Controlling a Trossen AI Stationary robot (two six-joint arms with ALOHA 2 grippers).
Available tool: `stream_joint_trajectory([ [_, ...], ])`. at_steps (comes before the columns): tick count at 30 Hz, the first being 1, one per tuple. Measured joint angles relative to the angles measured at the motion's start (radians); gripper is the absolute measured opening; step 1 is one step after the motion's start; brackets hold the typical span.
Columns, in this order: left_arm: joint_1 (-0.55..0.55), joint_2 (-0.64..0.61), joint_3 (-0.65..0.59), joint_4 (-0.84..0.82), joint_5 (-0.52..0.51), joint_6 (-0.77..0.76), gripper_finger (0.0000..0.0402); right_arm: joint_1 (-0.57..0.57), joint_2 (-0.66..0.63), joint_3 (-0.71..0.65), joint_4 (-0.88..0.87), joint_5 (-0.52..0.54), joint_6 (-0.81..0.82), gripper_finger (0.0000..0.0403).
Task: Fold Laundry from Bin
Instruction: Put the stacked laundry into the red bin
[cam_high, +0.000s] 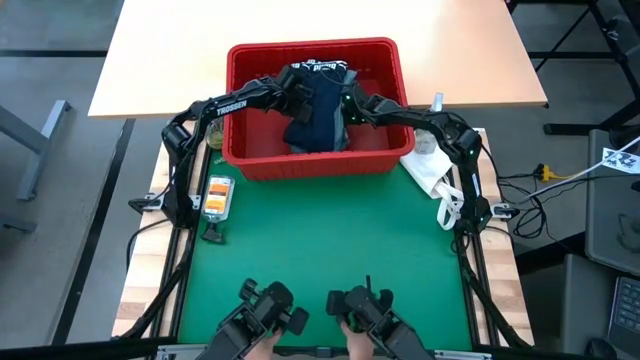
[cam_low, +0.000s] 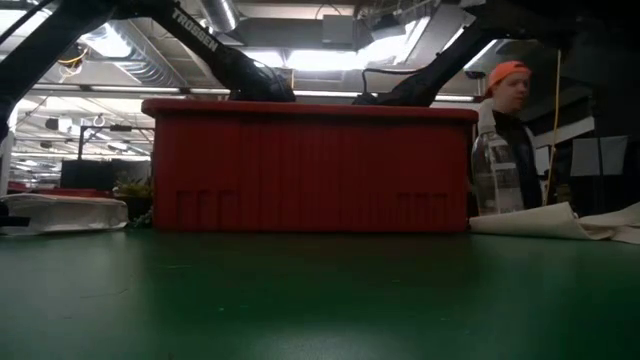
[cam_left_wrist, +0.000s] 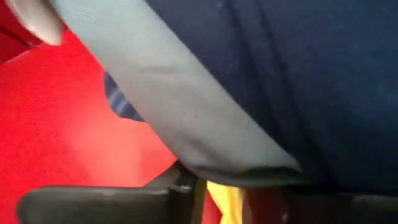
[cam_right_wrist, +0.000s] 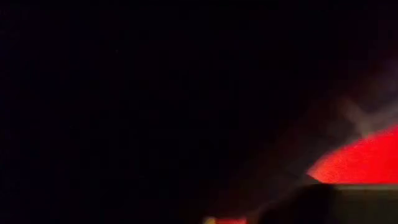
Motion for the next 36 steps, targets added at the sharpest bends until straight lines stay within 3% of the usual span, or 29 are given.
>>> stream_joint_trajectory([
  [5, 0.002, 0.000, 0.000, 0.000, -0.006, 0.003, 0.0122, -0.008, 0.000, 0.000, -0.060, 0.036, -0.026, 0.0129],
  [12, 0.015, 0.000, 0.000, -0.005, 0.000, 0.024, 0.0127, -0.056, -0.007, 0.002, -0.157, 0.004, -0.189, 0.0182],
  [21, 0.040, -0.002, 0.002, -0.031, -0.001, 0.142, 0.0127, -0.123, -0.042, 0.002, -0.272, -0.028, -0.249, 0.0189],
  [36, 0.047, -0.122, 0.002, -0.083, -0.077, 0.242, 0.0128, -0.129, -0.136, 0.001, -0.260, 0.012, -0.295, 0.0189],
])
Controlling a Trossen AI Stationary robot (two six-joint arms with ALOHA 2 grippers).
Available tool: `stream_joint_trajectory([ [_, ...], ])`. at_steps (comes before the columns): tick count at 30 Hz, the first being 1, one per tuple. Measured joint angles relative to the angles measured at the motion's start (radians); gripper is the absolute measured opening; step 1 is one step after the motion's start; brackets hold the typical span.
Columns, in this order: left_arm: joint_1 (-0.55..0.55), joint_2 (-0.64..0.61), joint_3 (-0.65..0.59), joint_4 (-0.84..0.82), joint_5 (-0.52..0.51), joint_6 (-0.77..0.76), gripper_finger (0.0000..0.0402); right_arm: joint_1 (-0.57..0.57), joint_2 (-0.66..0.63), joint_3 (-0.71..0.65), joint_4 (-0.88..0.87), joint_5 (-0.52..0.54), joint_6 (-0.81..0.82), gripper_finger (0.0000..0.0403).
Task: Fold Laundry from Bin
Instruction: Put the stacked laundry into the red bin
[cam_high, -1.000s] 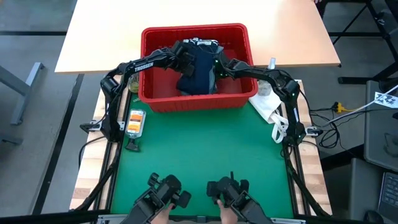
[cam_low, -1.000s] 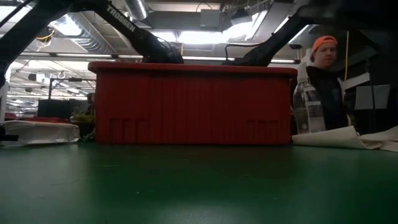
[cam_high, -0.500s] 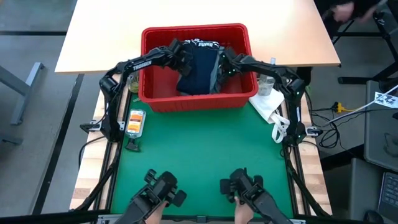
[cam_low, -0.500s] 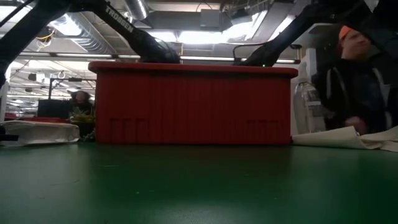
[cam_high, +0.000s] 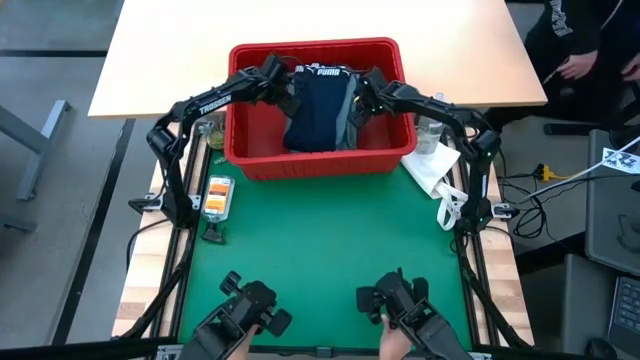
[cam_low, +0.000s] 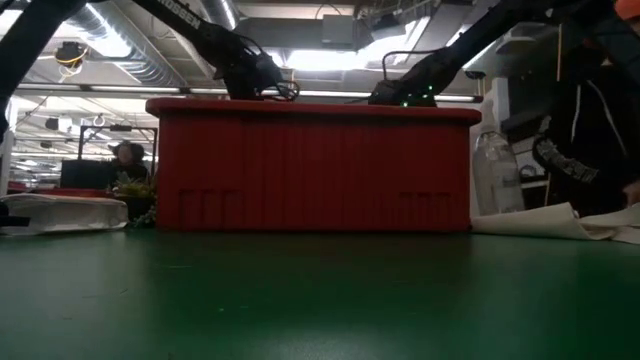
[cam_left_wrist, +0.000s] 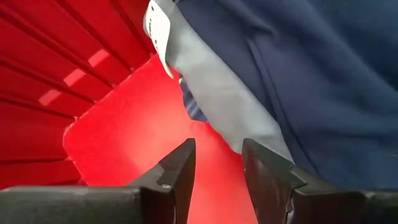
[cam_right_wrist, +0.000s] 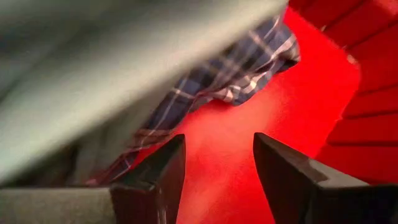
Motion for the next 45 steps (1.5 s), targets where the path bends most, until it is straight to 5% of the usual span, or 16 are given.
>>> stream_joint_trajectory([
  [23, -0.003, -0.025, 0.000, 0.018, -0.004, 0.076, 0.0128, -0.004, -0.236, -0.002, 0.014, 0.415, -0.435, 0.0189],
  [29, -0.008, -0.075, 0.000, 0.042, 0.054, 0.075, 0.0128, 0.004, -0.260, -0.002, 0.120, 0.208, -0.423, 0.0189],
  [34, -0.024, -0.078, 0.000, 0.039, 0.305, 0.075, 0.0128, 0.035, -0.246, -0.001, 0.262, -0.054, -0.360, 0.0189],
  [39, -0.077, -0.038, -0.001, 0.074, 0.384, 0.091, 0.0128, 0.100, -0.185, -0.001, 0.343, -0.060, -0.359, 0.0189],
  [45, -0.131, 0.026, -0.001, 0.085, 0.260, 0.151, 0.0128, 0.131, -0.063, -0.001, 0.363, -0.045, -0.360, 0.0189],
])
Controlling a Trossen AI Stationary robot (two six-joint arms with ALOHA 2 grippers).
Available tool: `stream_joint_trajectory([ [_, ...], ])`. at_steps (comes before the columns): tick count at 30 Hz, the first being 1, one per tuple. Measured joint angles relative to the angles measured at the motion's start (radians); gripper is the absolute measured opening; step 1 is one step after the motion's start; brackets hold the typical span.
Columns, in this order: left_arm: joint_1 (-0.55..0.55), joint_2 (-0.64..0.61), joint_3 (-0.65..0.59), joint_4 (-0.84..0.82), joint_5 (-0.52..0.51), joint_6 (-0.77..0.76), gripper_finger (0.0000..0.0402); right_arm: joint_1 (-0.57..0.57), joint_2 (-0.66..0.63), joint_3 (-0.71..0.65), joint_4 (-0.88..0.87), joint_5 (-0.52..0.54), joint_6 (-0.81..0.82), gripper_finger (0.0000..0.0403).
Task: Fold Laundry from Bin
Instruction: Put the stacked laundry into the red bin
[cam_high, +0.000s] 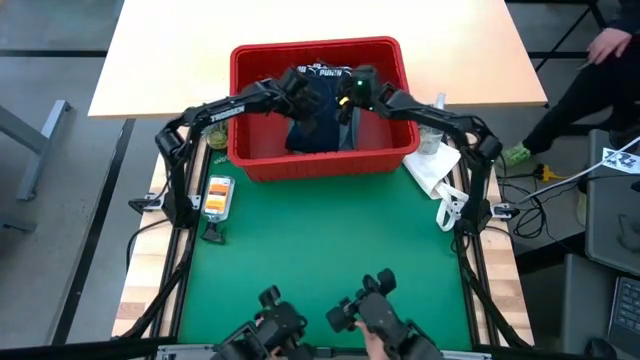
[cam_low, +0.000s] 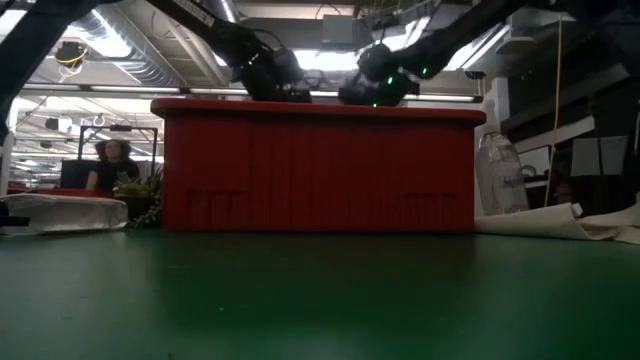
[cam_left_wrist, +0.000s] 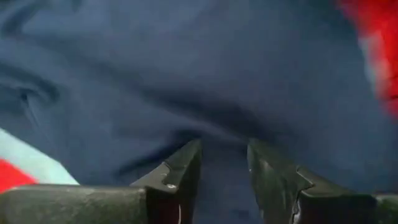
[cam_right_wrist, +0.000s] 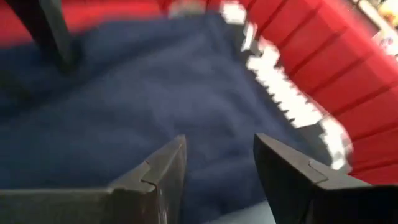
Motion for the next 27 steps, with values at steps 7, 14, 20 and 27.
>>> stream_joint_trajectory([
  [7, -0.008, 0.059, 0.000, -0.015, -0.149, 0.057, 0.0128, -0.023, 0.113, 0.000, -0.014, 0.080, 0.013, 0.0189],
  [14, 0.009, 0.076, 0.000, -0.019, -0.151, 0.059, 0.0128, -0.062, 0.128, 0.000, -0.023, 0.069, 0.068, 0.0189],
  [20, 0.018, 0.056, 0.000, -0.035, -0.152, 0.058, 0.0128, -0.061, 0.119, 0.000, -0.022, 0.052, 0.083, 0.0189],
  [27, 0.021, -0.015, 0.086, -0.017, -0.156, 0.058, 0.0128, -0.062, 0.012, 0.000, 0.098, 0.041, 0.083, 0.0189],
])
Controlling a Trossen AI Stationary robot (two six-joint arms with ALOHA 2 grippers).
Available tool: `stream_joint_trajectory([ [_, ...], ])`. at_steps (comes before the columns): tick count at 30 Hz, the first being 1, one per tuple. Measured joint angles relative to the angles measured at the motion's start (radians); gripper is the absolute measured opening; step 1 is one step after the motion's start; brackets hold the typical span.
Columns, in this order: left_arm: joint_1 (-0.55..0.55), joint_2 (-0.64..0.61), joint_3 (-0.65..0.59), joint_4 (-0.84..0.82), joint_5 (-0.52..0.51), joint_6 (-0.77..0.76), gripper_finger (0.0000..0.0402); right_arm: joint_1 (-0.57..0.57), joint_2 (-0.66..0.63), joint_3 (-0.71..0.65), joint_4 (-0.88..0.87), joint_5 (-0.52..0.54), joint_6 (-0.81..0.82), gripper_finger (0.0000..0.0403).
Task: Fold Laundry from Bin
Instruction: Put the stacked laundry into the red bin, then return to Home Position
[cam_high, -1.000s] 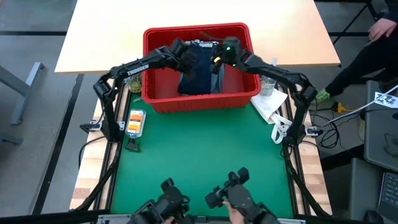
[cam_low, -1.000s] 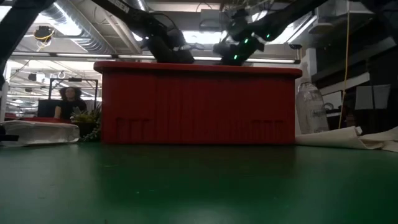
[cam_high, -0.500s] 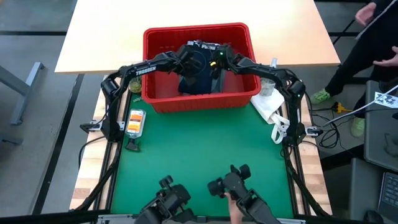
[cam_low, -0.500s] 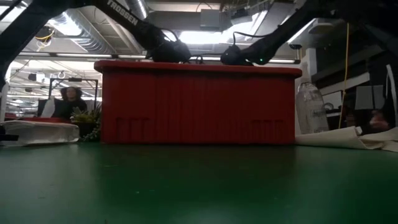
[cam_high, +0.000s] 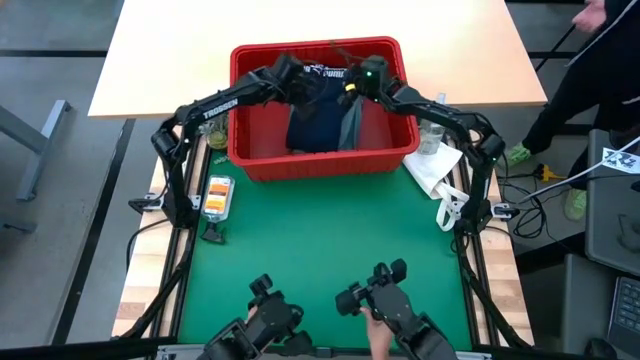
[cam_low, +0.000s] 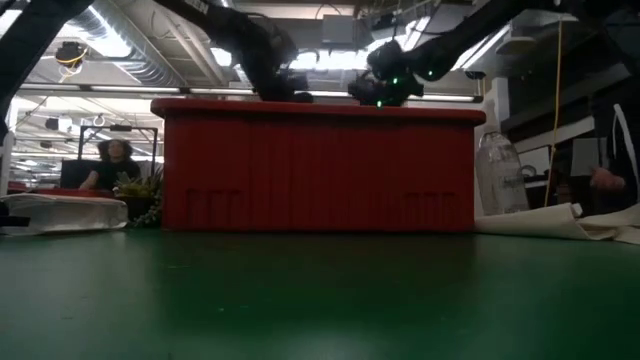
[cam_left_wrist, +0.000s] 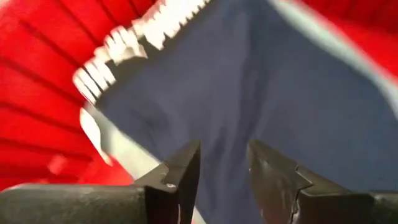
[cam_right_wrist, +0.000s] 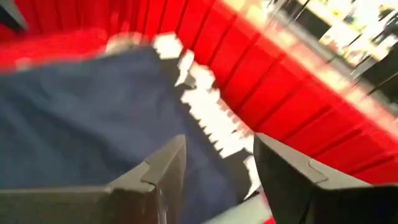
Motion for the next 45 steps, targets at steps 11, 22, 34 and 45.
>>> stream_joint_trajectory([
  [11, 0.015, 0.022, 0.027, 0.142, 0.007, -0.003, 0.0128, 0.017, -0.032, 0.000, -0.013, -0.063, 0.000, 0.0189],
  [22, 0.078, 0.166, 0.018, 0.210, -0.008, -0.006, 0.0127, 0.042, 0.040, 0.000, -0.221, -0.049, -0.001, 0.0189],
  [34, 0.113, 0.148, 0.018, 0.240, -0.022, -0.010, 0.0127, 0.040, 0.047, 0.000, -0.195, -0.028, 0.004, 0.0189],
  [45, 0.109, 0.044, 0.150, 0.086, -0.007, -0.001, 0.0127, 0.025, -0.140, 0.000, -0.118, -0.006, -0.001, 0.0189],
])
